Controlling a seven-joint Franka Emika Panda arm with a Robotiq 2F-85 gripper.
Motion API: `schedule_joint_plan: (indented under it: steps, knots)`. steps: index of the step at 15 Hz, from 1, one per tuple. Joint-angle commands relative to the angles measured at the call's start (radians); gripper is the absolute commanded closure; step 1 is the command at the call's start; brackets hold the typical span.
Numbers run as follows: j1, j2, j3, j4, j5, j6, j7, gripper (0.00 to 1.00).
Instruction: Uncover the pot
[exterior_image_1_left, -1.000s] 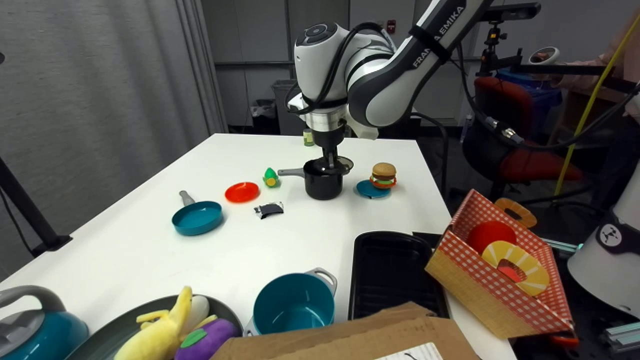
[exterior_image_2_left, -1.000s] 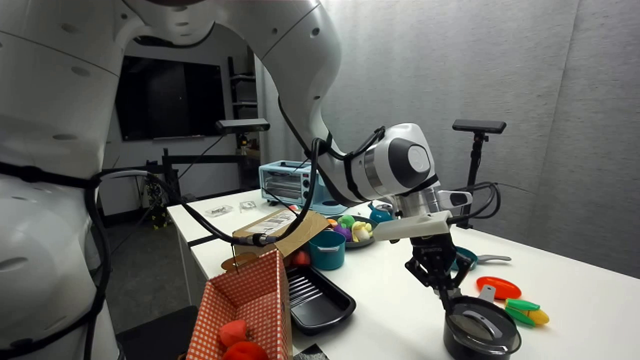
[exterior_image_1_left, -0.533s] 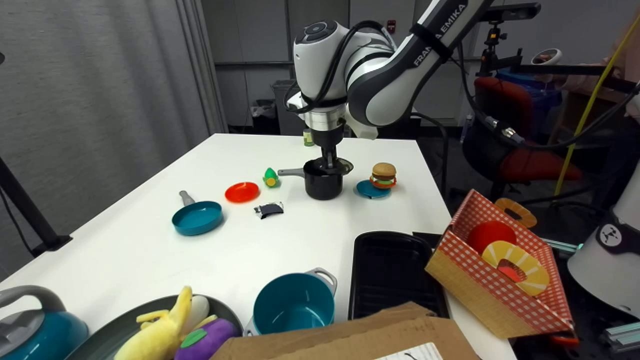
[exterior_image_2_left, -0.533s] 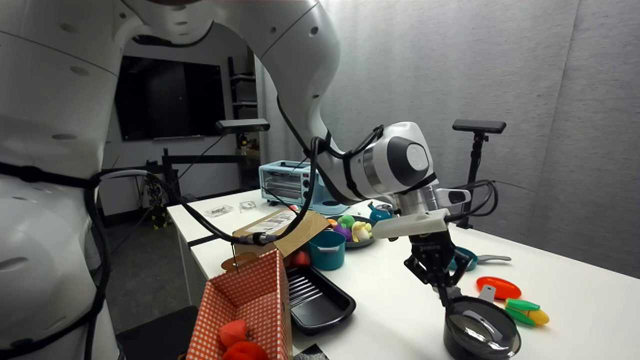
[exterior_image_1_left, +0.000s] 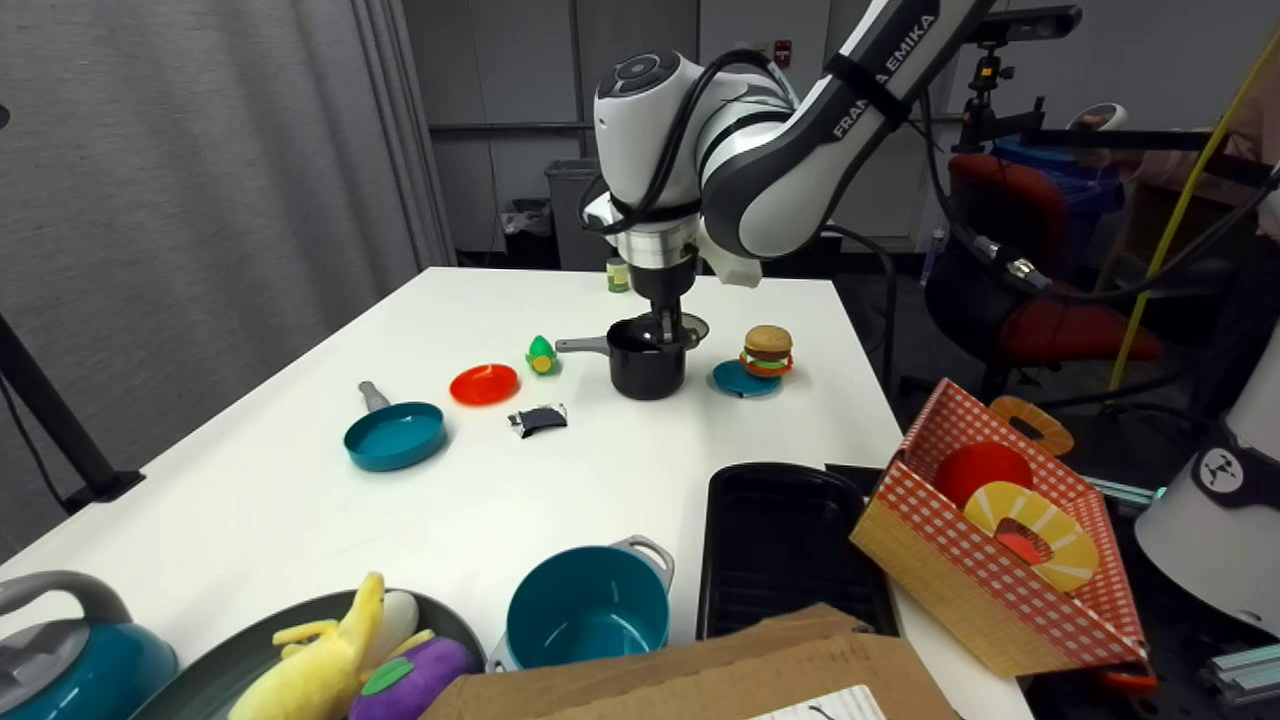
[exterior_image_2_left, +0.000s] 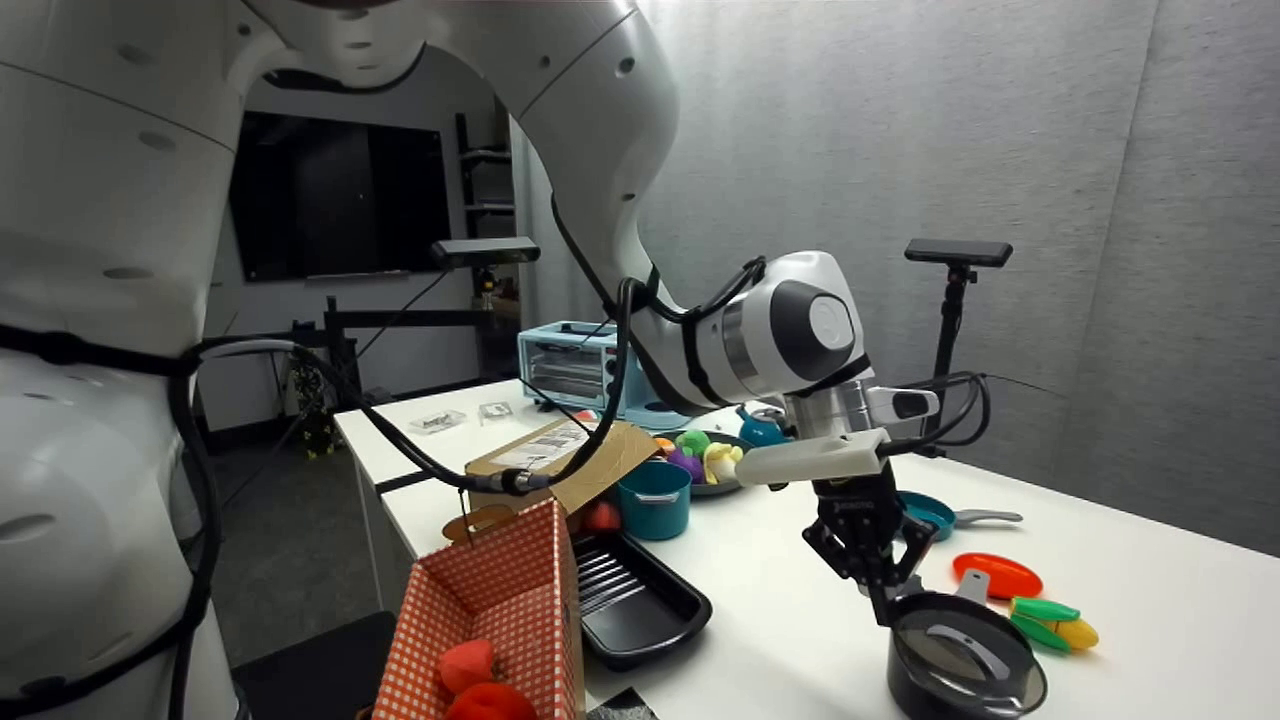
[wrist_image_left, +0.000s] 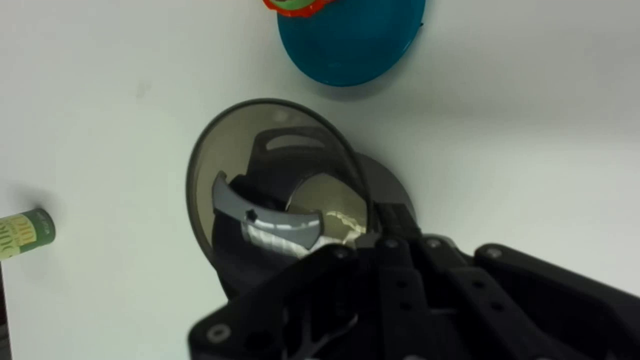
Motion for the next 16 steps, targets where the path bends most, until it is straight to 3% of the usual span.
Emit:
schedule_joint_plan:
  steps: [1, 10, 16]
  knots:
    - [0.002, -0.013, -0.018, -0.012, -0.031, -0.010, 0.062, 1.00]
    - [-0.009, -0.046, -0.026, -0.049, -0.003, -0.024, 0.067, 1.00]
    - [-0.030, -0.241, 0.028, -0.203, 0.111, -0.006, -0.082, 1.00]
